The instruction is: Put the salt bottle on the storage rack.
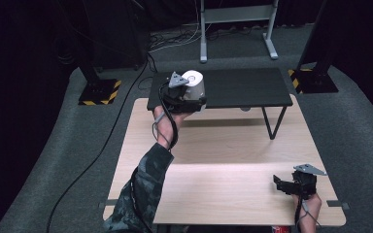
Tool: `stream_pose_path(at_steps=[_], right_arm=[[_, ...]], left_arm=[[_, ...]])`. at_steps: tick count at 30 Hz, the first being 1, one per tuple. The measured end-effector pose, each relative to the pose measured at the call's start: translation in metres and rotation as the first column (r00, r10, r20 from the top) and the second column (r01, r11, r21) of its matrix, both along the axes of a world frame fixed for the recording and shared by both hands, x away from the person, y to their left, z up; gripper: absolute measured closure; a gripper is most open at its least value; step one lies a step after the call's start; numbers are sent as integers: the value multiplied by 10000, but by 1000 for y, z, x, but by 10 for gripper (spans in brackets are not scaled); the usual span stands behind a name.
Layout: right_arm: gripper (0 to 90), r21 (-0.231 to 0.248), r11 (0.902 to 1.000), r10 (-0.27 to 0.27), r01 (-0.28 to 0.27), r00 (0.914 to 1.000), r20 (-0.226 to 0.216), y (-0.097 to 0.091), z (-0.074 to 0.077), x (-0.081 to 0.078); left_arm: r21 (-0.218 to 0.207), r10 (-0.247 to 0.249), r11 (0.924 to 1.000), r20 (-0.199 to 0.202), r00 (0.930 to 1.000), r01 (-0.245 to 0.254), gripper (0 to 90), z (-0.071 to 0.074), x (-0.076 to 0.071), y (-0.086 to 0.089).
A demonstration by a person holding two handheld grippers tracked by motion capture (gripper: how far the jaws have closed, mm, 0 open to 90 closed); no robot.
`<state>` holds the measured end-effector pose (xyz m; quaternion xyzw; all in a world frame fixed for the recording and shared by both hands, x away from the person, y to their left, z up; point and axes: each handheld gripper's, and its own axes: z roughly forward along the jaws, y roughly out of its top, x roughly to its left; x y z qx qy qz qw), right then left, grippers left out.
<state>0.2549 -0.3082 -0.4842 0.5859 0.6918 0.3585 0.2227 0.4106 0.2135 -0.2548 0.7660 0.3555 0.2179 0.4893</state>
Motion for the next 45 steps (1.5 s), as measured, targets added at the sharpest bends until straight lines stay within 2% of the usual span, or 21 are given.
stream_pose_path(at_steps=[9, 17, 29, 35, 45], right_arm=[[22, -16, 10000, 22, -23, 10000, -22, 0, 0, 0], [23, 7, 10000, 51, -51, 10000, -45, 0, 0, 1], [22, 73, 9999, 89, -88, 10000, -32, -2, 0, 1], [23, 89, 9999, 84, -84, 10000, -16, -2, 0, 1], [22, 97, 9999, 105, -105, 9999, 4, -2, 0, 0]], left_arm=[[-114, 93, 9999, -75, 9999, -94, 299, 1, 14, -7], [-66, 236, 9997, -251, 9994, -238, 299, -2, 34, -22], [-18, 224, 9997, -516, 9984, -225, 299, -6, 52, -40], [146, 201, 9997, -524, 9984, -194, 299, -8, 58, -51], [525, 430, 9978, -608, 9972, -398, 299, -14, 67, -63]])
